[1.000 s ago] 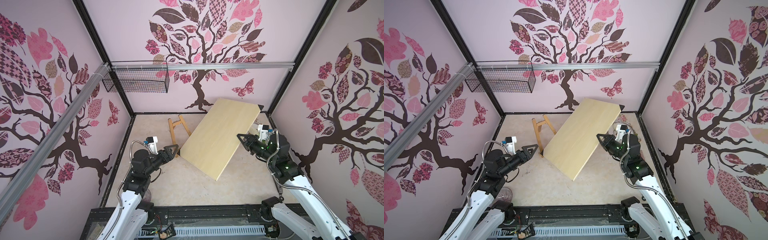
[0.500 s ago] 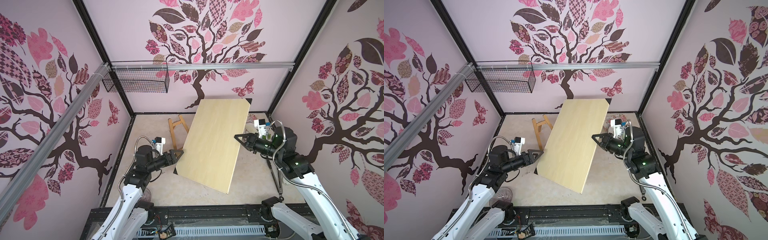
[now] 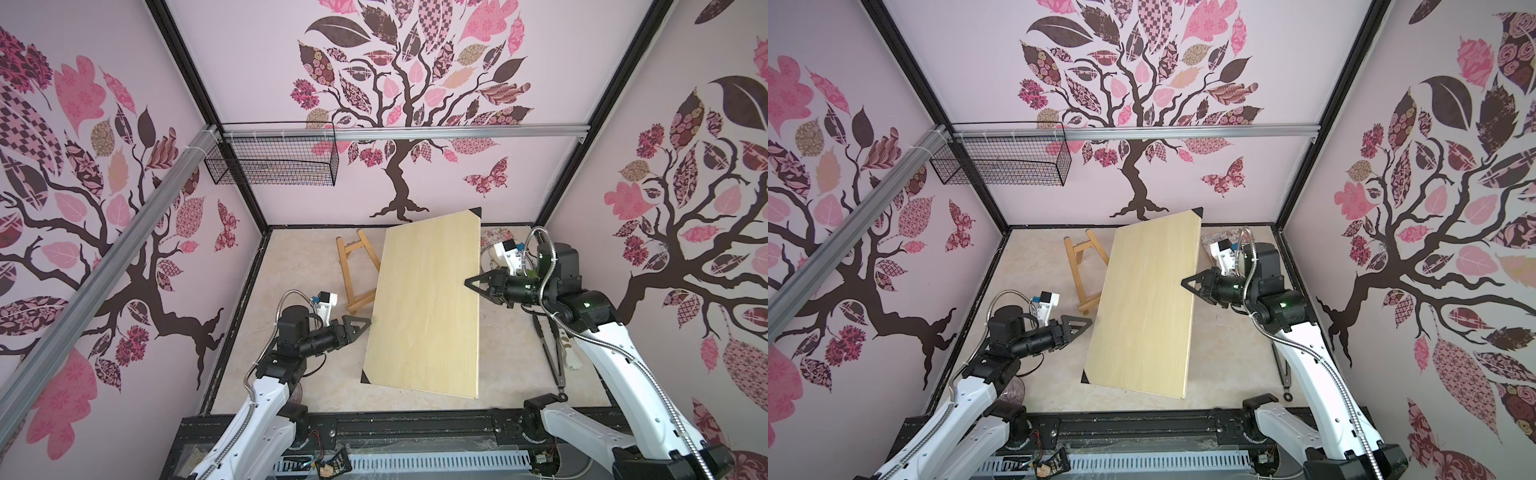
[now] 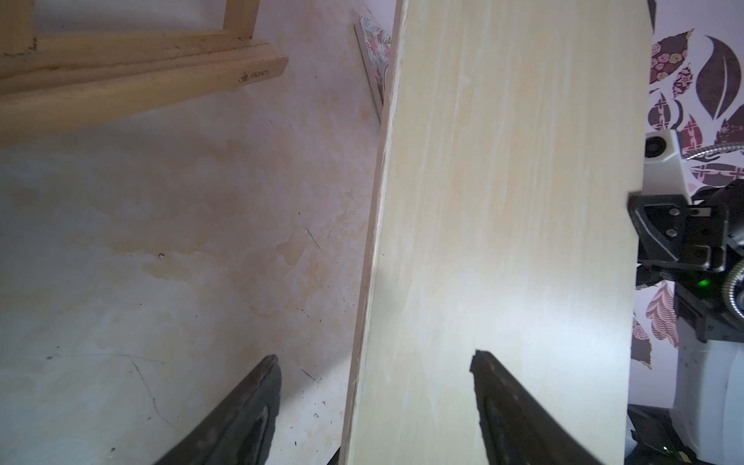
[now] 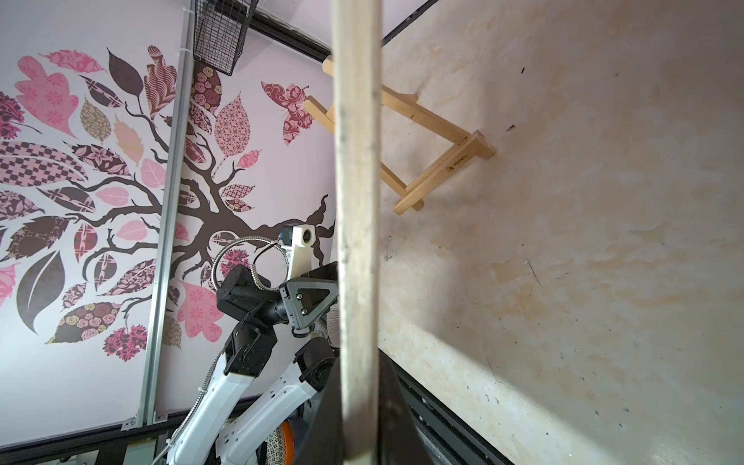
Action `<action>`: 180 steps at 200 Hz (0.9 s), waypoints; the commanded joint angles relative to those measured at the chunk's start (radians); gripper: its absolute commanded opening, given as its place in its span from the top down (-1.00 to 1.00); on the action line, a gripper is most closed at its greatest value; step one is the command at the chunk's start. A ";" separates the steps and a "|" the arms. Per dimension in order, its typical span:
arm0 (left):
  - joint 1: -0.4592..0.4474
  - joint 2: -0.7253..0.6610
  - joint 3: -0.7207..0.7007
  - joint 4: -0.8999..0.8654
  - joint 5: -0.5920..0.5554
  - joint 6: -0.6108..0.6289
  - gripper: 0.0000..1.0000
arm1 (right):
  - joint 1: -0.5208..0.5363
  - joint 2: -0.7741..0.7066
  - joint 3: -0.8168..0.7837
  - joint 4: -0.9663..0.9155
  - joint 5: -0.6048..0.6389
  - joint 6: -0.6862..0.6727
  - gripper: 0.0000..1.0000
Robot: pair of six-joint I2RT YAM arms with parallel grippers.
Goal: Disassemble the easel
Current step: Place the drawing board at the center of the board.
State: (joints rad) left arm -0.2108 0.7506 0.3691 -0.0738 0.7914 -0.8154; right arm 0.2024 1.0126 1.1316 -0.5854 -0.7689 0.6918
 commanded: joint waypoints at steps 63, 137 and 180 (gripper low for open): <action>-0.042 -0.003 -0.104 0.259 0.055 -0.207 -0.53 | -0.142 -0.055 -0.091 0.316 -0.278 0.083 1.00; -0.188 0.040 -0.074 0.265 0.000 -0.243 -0.40 | -0.229 -0.100 -0.210 0.483 -0.390 0.161 1.00; -0.196 0.104 -0.091 0.486 0.038 -0.356 0.03 | -0.230 -0.078 -0.237 0.560 -0.362 0.199 1.00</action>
State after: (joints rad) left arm -0.4034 0.8433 0.2695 0.2401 0.8124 -1.0927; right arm -0.0265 0.9604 0.8494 -0.2329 -1.0199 0.8349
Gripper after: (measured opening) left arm 0.548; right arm 0.124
